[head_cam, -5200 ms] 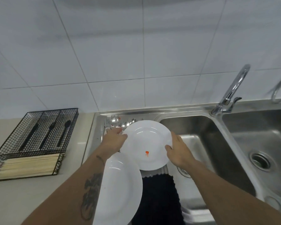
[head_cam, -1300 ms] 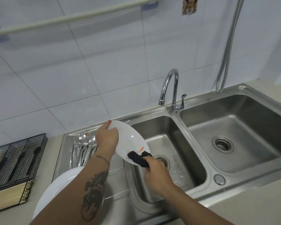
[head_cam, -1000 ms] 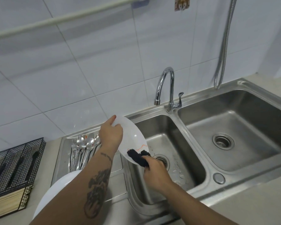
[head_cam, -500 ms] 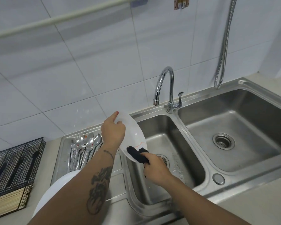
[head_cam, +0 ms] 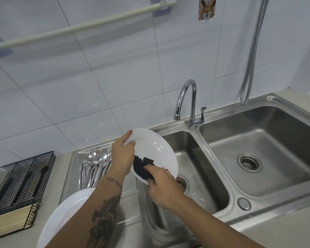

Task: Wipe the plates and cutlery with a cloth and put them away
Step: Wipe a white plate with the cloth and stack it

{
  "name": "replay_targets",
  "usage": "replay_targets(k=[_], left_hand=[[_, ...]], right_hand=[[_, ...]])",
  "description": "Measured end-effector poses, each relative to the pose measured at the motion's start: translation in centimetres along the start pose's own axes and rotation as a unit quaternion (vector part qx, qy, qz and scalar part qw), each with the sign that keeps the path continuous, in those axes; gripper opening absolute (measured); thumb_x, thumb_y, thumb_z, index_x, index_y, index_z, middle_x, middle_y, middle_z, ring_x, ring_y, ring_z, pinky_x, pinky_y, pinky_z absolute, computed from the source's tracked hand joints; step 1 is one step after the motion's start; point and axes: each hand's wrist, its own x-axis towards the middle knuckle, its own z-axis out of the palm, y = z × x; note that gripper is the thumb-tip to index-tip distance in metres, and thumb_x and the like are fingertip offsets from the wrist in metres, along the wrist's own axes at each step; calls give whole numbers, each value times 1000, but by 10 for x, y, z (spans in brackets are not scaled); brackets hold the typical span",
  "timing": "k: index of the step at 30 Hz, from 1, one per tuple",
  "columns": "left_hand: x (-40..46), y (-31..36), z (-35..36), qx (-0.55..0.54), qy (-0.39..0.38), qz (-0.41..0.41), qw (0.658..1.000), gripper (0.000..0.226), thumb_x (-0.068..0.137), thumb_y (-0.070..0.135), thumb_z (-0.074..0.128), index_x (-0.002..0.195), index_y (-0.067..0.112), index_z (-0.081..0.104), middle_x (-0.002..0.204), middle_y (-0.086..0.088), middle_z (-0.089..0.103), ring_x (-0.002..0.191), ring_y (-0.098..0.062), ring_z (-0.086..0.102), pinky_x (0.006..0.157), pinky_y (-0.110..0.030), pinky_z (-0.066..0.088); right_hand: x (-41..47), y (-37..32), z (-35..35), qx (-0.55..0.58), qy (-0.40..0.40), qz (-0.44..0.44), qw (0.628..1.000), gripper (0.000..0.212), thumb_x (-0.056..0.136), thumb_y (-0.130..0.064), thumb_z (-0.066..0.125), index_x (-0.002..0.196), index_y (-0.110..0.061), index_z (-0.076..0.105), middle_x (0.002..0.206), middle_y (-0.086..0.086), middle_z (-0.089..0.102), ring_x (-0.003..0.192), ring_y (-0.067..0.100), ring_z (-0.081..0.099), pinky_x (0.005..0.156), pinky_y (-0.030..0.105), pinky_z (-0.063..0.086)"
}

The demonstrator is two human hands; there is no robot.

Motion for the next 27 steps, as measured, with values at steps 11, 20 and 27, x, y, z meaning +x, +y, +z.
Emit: replay_targets(k=[11, 20, 27], left_hand=[[-43, -26, -33, -140, 0, -65, 988, 38, 103, 9, 47, 132, 29, 62, 132, -1, 62, 111, -23, 63, 93, -42, 54], [-49, -14, -49, -200, -10, -58, 978, 37, 104, 10, 45, 127, 31, 65, 117, 4, 68, 103, -18, 65, 86, -39, 55], [-55, -6, -53, -213, 2, -39, 976, 38, 105, 9, 43, 126, 33, 65, 117, 6, 67, 103, -17, 65, 91, -38, 54]], right_hand=[[22, 9, -32, -314, -165, 23, 935, 72, 98, -53, 24, 155, -18, -3, 161, 9, -13, 148, 25, -14, 119, 49, -6], [-17, -18, -19, -285, -211, -78, 932, 62, 101, -45, 18, 154, -27, -8, 161, 1, -18, 147, 19, -19, 119, 44, -8], [32, -6, -27, -408, -90, -48, 907, 69, 96, -55, 15, 154, -24, -7, 161, 2, -19, 147, 20, -18, 117, 55, -8]])
